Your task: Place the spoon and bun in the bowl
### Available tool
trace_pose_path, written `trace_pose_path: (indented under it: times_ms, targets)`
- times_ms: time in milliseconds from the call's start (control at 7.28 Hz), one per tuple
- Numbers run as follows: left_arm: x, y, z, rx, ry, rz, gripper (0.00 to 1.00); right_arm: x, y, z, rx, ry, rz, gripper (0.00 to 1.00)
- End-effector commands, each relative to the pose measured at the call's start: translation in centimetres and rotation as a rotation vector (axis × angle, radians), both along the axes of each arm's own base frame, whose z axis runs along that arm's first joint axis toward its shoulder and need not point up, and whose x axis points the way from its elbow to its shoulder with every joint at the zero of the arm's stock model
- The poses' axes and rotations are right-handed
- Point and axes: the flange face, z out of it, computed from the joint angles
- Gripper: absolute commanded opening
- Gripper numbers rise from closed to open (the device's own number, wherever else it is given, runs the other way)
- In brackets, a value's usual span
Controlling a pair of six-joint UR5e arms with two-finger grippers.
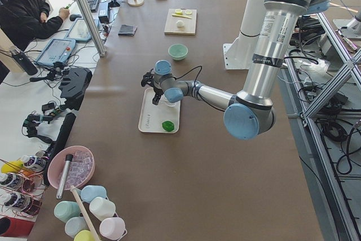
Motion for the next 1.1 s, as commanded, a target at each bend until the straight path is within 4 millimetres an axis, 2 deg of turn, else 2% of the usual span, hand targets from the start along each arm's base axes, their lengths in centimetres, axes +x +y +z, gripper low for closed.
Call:
trace_pose_path:
  times_ms: [0, 412, 550, 824, 962]
  targets:
    - [0.1, 0.0, 0.1, -0.005, -0.002, -0.001, 0.30, -0.3, 0.1, 0.0, 0.000, -0.001, -0.006, 1.00]
    - [-0.1, 0.2, 0.0, -0.005, -0.002, -0.003, 0.19, -1.5, -0.1, -1.3, -0.012, -0.007, 0.003, 1.00]
    - [-0.2, 0.4, -0.4, -0.004, 0.006, 0.003, 0.03, -2.2, -0.5, -2.4, -0.022, -0.011, 0.017, 1.00]
    - [0.0, 0.7, -1.6, -0.009, 0.038, 0.034, 0.00, -3.7, -0.7, -3.6, -0.058, -0.002, 0.048, 1.00]
    - [-0.6, 0.7, -2.9, 0.008, 0.054, 0.030, 0.00, -5.8, -0.7, -4.6, -0.051, 0.030, 0.064, 1.00]
